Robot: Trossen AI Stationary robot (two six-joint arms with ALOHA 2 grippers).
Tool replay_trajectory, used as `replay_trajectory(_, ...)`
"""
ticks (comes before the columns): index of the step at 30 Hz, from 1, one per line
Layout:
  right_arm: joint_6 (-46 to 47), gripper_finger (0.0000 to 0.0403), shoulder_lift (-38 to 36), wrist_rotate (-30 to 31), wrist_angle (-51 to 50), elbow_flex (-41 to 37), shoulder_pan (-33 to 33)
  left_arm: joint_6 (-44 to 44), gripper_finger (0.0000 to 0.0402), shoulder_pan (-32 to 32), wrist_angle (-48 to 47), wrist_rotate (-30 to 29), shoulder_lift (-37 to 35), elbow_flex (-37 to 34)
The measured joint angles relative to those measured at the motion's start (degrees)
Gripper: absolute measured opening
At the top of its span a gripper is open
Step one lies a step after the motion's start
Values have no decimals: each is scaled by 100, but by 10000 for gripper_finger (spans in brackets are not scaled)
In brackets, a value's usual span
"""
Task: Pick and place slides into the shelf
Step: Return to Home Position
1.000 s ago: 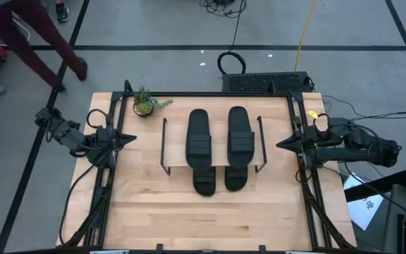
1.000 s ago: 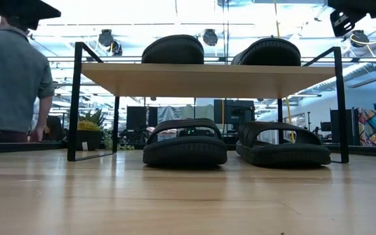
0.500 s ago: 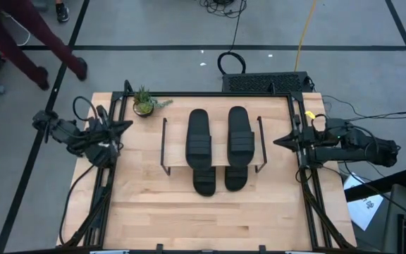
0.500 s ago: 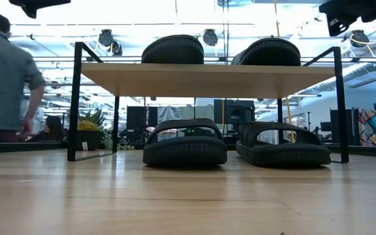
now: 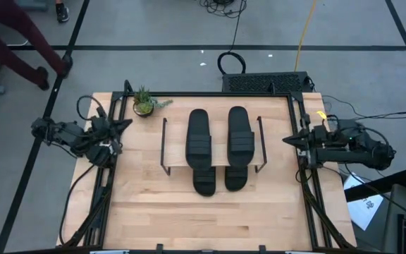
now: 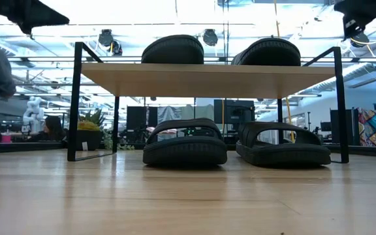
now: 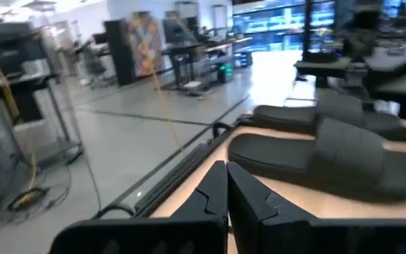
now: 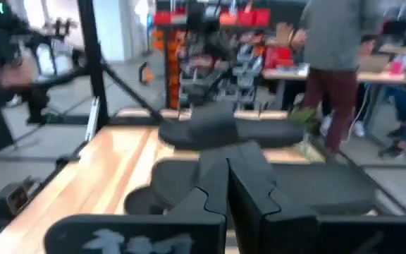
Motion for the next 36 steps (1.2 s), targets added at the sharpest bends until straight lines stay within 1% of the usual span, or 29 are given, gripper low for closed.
replay_trajectory(1,13,0,-83,37,41,-17,-1,161,0,4,147,132,-104,-158)
replay_trajectory(3,31,0,-192,-129,132,-44,-2,526,0,0,608,608,-325,-505)
replay_trajectory(4,35,0,-191,-210,153,-53,-2,758,0,0,899,922,-422,-680)
replay_trajectory(7,36,0,-125,-209,119,-69,-2,1335,0,0,1641,1901,-632,-1158)
replay_trajectory(9,-18,0,-83,-293,127,-69,0,1721,0,0,1976,2407,-662,-1405)
replay_trajectory(11,-73,0,-74,-428,134,-69,0,2083,0,31,2290,2622,-622,-1625)
replay_trajectory(14,-117,0,-64,-654,135,-67,0,2598,0,189,2768,2741,-545,-1895)
replay_trajectory(18,-56,0,-50,-655,237,-131,0,2709,0,634,2849,2829,-532,-1982)
replay_trajectory(22,-24,0,-48,-657,389,-414,0,2566,0,1216,2733,3177,-483,-1993)
replay_trajectory(25,7,0,-20,-666,487,-483,0,2410,0,1625,2439,3798,-478,-1993)
replay_trajectory(28,19,0,-18,-666,529,-478,0,2436,0,2014,2249,4763,-383,-1999)
replay_trajectory(30,60,0,-18,-662,533,-484,0,2455,0,2265,2196,5224,-250,-1999)
replay_trajectory(36,523,0,-3,-668,984,-804,0,2343,0,2894,2181,5586,110,-2002)
